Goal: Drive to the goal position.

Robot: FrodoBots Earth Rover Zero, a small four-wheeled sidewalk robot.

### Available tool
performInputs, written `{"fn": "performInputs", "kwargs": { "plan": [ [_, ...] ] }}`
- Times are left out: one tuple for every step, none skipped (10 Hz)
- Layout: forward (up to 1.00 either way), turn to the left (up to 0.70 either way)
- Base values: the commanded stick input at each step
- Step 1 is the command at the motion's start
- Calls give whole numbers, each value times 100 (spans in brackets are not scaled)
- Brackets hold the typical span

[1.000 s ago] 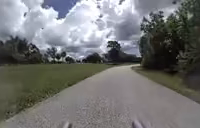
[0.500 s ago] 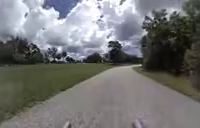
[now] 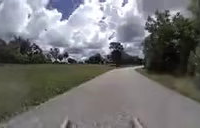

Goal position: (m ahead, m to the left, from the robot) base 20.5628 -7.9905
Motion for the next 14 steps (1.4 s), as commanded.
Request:
{"fn": "performInputs", "kwargs": {
  "plan": [
    [70,-17],
    [70,-1],
    [70,1],
    [70,1],
    [70,1],
    [70,1],
    [70,1],
    [70,1],
    [70,1],
    [70,1],
    [70,1],
    [70,1],
    [70,1],
    [70,1]
  ]
}}
